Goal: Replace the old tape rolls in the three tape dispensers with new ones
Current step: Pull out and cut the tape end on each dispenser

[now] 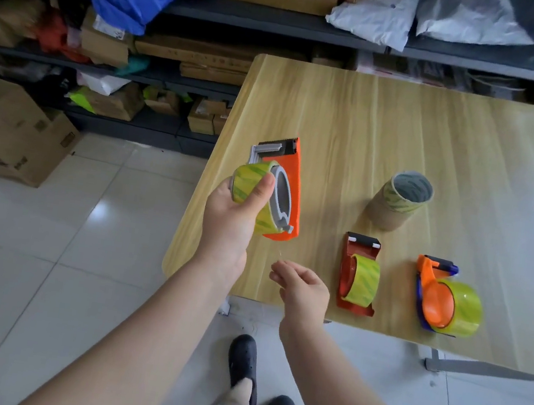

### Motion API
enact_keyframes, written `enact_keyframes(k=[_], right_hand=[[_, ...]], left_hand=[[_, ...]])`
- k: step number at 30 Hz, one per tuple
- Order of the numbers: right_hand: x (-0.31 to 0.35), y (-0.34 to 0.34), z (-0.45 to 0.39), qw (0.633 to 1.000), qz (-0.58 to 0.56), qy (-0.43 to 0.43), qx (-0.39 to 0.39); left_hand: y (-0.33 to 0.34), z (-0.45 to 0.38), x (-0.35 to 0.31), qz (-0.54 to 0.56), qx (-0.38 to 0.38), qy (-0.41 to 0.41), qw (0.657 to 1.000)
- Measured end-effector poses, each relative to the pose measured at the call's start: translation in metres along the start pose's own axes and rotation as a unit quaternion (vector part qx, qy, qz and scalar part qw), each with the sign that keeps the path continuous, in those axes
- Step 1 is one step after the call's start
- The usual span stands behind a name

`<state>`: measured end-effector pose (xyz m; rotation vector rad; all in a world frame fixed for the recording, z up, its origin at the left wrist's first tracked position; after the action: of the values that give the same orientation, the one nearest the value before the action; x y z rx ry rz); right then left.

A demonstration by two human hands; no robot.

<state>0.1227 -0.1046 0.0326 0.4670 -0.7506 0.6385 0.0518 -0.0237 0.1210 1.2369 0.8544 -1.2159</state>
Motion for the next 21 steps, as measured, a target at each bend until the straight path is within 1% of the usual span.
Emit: enact_keyframes(k=[5, 9, 12, 16, 21], right_hand=[[-0.02, -0.021, 0.013, 0.999, 0.024, 0.028, 0.035], [-0.039, -0.027, 0.021, 0.995, 0.03, 0.075, 0.051], [-0.048, -0.028, 0.023, 0.993, 0.04, 0.095, 0.066], [-0.059, -0.025, 0.017, 0.989, 0.059, 0.115, 0.072], [-0.07, -0.019, 0.002, 0.986, 0.095, 0.12, 0.062]], left_hand=[[-0.003, 0.019, 0.023, -0.051, -0.013, -0.018, 0.998], [-0.009, 0.03, 0.041, -0.083, -0.021, -0.029, 0.996], [-0.014, 0.031, 0.052, -0.1, -0.026, -0.033, 0.994], [-0.02, 0.024, 0.073, -0.117, 0.005, -0.041, 0.992], [-0.031, 0.007, 0.103, -0.16, 0.056, -0.085, 0.982]])
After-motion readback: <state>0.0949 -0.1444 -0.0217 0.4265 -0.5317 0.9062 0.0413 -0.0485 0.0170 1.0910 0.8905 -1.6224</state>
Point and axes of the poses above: each hand's wrist, its own z-axis away from the middle knuckle, its own y-axis out of the palm, x = y × z, the point moved 1 cm from there along -z, towards the middle knuckle, and after that the axes turned 3 degrees about x, right-handed, at the moved point
